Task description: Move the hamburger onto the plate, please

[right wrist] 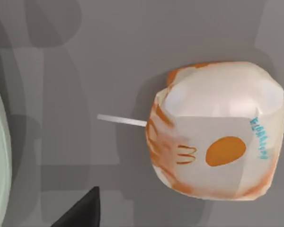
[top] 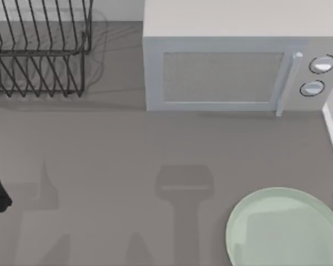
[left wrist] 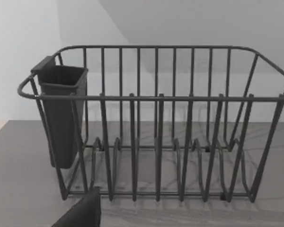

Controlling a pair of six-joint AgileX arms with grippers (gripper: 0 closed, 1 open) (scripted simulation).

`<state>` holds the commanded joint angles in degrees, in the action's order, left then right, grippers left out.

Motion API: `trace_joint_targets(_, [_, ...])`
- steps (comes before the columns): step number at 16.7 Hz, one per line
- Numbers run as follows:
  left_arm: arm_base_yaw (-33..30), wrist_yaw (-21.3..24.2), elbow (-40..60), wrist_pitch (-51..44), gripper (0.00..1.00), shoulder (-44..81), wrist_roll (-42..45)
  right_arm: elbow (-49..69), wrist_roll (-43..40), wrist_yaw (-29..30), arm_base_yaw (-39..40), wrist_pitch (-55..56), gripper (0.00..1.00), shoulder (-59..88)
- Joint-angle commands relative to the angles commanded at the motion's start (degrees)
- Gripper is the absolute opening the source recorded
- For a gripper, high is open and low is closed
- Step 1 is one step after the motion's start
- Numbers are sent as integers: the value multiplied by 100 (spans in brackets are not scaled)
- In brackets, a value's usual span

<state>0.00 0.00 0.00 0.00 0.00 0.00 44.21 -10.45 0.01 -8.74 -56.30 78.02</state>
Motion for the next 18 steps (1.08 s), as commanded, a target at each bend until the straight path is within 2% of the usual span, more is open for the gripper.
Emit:
trace_joint_targets(6, [0, 0, 0, 0, 100, 0, 0, -76, 12, 0, 21, 102, 100, 36])
trace_joint_targets(14, [0, 0, 0, 0, 100, 0, 0, -1011, 35, -2, 18, 2065, 100, 1005])
trace_joint_targets(18, [0, 0, 0, 0, 100, 0, 0, -1143, 37, -2, 19, 2292, 100, 1149])
